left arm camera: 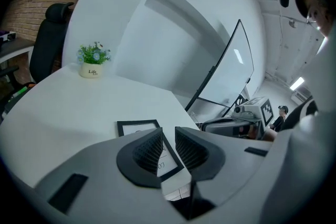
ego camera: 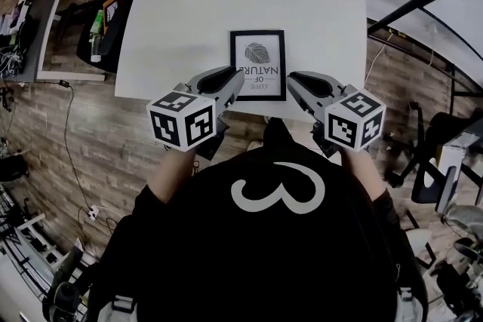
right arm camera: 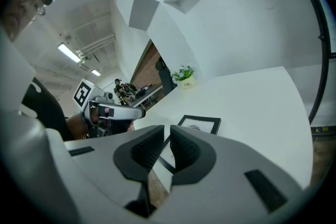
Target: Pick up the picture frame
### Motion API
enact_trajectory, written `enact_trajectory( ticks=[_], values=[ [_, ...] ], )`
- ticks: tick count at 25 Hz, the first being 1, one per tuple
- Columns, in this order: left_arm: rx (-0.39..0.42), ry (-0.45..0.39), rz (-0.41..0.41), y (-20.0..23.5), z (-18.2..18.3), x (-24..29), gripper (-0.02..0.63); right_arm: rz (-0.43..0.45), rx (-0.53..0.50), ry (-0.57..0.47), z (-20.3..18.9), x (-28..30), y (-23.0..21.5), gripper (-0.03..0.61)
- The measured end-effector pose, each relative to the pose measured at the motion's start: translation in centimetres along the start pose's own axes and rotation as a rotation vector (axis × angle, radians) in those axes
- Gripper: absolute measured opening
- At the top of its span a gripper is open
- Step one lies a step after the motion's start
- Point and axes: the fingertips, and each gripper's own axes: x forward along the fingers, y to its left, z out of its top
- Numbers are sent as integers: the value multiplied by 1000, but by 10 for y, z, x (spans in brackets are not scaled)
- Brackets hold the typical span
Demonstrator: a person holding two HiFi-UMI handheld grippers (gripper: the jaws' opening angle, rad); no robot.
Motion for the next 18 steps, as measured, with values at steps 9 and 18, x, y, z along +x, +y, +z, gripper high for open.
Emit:
enact_trajectory(
  ticks=[9,18],
  values=[
    [-53,41,42,24,-10,16,113,-66,78,35,-9,11,-34,127],
    [-92,102,90,49,-28,31,137,-139,97,73,-24,27,-58,143]
  ],
)
